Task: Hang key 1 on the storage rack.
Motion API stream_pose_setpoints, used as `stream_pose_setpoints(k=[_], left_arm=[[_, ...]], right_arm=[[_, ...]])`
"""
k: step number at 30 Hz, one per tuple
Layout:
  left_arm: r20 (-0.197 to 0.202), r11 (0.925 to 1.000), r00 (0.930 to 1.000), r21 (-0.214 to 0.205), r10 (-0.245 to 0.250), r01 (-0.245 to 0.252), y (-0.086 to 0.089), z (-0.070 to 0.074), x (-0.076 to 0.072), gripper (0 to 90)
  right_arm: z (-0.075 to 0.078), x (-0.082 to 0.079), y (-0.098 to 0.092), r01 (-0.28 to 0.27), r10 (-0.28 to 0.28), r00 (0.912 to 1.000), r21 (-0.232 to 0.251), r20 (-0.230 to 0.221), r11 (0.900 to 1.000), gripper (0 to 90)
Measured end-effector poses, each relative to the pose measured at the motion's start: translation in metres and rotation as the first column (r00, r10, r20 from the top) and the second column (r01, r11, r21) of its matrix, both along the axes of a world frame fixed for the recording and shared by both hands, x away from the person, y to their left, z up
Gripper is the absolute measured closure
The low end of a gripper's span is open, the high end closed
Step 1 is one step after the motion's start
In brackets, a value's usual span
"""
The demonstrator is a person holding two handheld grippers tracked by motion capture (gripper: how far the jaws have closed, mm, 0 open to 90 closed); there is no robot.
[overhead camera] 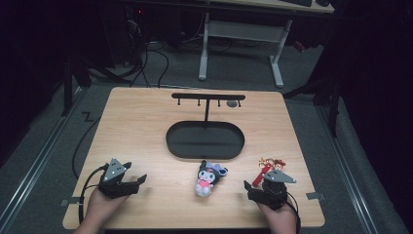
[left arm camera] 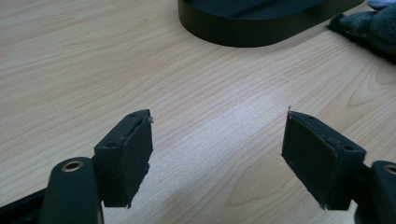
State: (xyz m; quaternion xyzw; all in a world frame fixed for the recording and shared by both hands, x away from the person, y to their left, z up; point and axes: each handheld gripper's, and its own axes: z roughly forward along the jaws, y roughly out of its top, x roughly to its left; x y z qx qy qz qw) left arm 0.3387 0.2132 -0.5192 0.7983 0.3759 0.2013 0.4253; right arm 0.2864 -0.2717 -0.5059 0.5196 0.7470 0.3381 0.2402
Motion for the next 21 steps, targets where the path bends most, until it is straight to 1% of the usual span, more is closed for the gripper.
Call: stream_pose_setpoints(k=[2, 3, 4, 6, 7, 10, 11, 12, 13, 14, 15, 17, 18, 19, 20, 21], left_arm=[[0.002, 1.0, 1.0, 0.001, -0.003, 0.003, 0.0, 0.0, 0.0, 24.0], [0.004, 1.0, 1.0, 0.003, -0.005, 0.005, 0.0, 0.0, 0.0, 23.7], [0.006, 1.0, 1.0, 0.006, -0.007, 0.007, 0.0, 0.0, -0.001, 23.7], [0.01, 0.9999, 0.9999, 0.008, -0.012, 0.012, 0.001, 0.001, -0.003, 23.6], [0.01, 0.9999, 0.9999, 0.008, -0.012, 0.012, 0.001, 0.001, -0.003, 23.8], [0.03, 0.9995, 0.9991, -0.007, -0.03, 0.03, 0.005, 0.003, -0.006, 24.1], [0.03, 0.9995, 0.9991, -0.007, -0.03, 0.03, 0.005, 0.003, -0.006, 24.0], [0.035, 0.9991, 0.9986, -0.016, -0.039, 0.04, 0.006, 0.004, -0.008, 24.4], [0.034, 0.9991, 0.9986, -0.014, -0.041, 0.041, 0.006, 0.004, -0.009, 24.9], [0.034, 0.9991, 0.9986, -0.014, -0.041, 0.041, 0.006, 0.004, -0.009, 25.1], [0.036, 0.999, 0.9984, -0.006, -0.044, 0.044, 0.006, 0.004, -0.011, 25.0], [0.036, 0.9991, 0.9984, -0.005, -0.043, 0.043, 0.006, 0.004, -0.011, 25.1], [0.043, 0.999, 0.9982, -0.012, -0.041, 0.042, 0.005, 0.005, -0.012, 25.1], [0.048, 0.9991, 0.9981, -0.015, -0.04, 0.041, 0.004, 0.005, -0.012, 25.0], [0.048, 0.9991, 0.9981, -0.015, -0.04, 0.041, 0.004, 0.005, -0.012, 25.0], [0.052, 0.999, 0.9977, -0.005, -0.044, 0.044, 0.002, 0.004, -0.011, 25.0]], right_arm=[[0.002, 0.0, 0.0, 0.007, -0.007, 1.0, 0.009, -0.001, 0.9999, 21.2], [0.001, 0.0, 0.0, 0.01, -0.01, 0.9999, 0.029, -0.003, 0.9995, 20.9], [0.001, 0.0, 0.001, 0.014, -0.013, 0.9998, 0.032, -0.012, 0.9994, 20.8], [0.001, -0.001, 0.005, 0.011, -0.011, 0.9998, 0.008, -0.019, 0.9999, 20.8], [0.001, -0.001, 0.005, 0.011, -0.011, 0.9998, 0.008, -0.019, 0.9999, 20.8], [0.001, 0.0, 0.013, -0.004, 0.003, 0.999, -0.009, -0.046, 1.0, 20.8], [0.001, 0.0, 0.013, -0.004, 0.003, 0.999, -0.009, -0.046, 1.0, 20.8], [0.0, 0.002, 0.016, -0.011, 0.01, 0.9971, -0.012, -0.075, 0.9999, 20.9], [0.001, 0.002, 0.017, -0.015, 0.014, 0.9961, -0.016, -0.087, 0.9998, 20.9], [0.001, 0.002, 0.017, -0.015, 0.014, 0.9961, -0.016, -0.087, 0.9998, 20.9], [0.002, 0.004, 0.02, -0.026, 0.023, 0.9931, -0.023, -0.115, 0.9994, 21.1], [0.004, 0.007, 0.022, -0.036, 0.032, 0.9893, -0.029, -0.143, 0.9989, 21.1], [0.005, 0.008, 0.023, -0.04, 0.034, 0.987, -0.03, -0.157, 0.9988, 21.1], [0.006, 0.01, 0.023, -0.045, 0.039, 0.9852, -0.032, -0.167, 0.9985, 21.2], [0.006, 0.01, 0.023, -0.045, 0.039, 0.9852, -0.032, -0.167, 0.9985, 21.2], [0.008, 0.012, 0.026, -0.056, 0.046, 0.9806, -0.044, -0.19, 0.9975, 21.8]])
